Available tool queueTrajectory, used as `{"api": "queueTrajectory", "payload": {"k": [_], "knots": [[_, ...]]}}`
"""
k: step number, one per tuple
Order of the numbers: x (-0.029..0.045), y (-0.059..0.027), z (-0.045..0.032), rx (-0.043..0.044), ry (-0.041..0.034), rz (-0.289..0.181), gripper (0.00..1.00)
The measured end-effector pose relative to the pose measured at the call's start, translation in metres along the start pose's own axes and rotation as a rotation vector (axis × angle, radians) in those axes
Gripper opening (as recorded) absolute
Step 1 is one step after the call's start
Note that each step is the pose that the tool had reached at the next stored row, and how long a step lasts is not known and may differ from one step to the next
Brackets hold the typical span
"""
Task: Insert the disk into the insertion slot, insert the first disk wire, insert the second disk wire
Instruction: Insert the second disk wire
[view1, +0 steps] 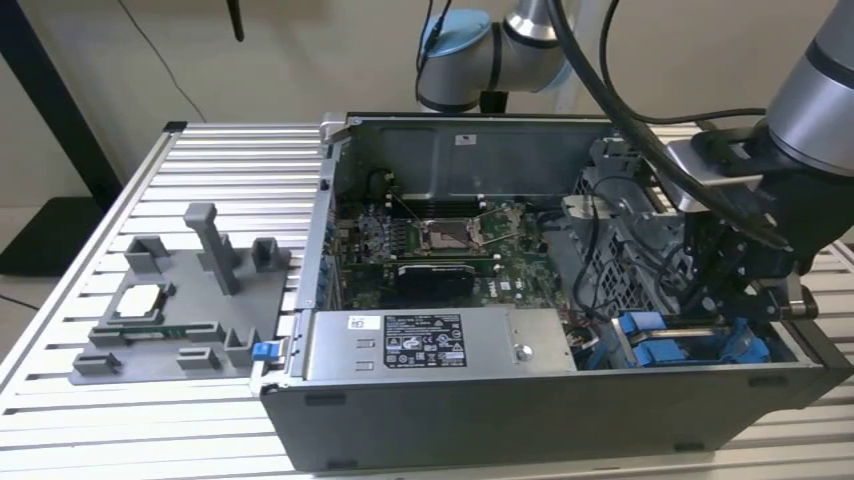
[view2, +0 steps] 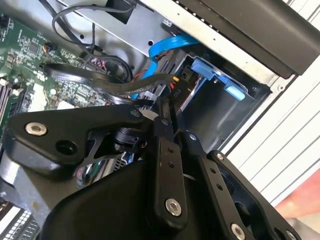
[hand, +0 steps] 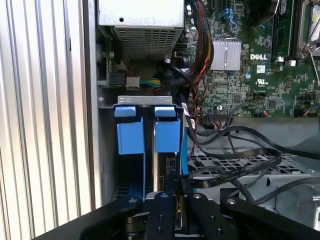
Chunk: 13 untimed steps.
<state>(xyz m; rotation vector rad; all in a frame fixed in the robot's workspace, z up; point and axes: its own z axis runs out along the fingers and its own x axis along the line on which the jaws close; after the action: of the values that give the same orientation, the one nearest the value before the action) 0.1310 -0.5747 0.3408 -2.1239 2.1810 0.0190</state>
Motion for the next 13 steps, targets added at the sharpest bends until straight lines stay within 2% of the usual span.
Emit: {"api": "queueTrajectory", "payload": {"k": [10,11,13], "knots": [[0.0003,0.0003,0.0039,0.0000,-0.0015,0.003,0.00],[0.0002,0.0003,0.0032,0.0000,-0.0031,0.003,1.00],[-0.0003,-0.0002,-0.0033,-0.0002,-0.0034,0.003,1.00]]}}
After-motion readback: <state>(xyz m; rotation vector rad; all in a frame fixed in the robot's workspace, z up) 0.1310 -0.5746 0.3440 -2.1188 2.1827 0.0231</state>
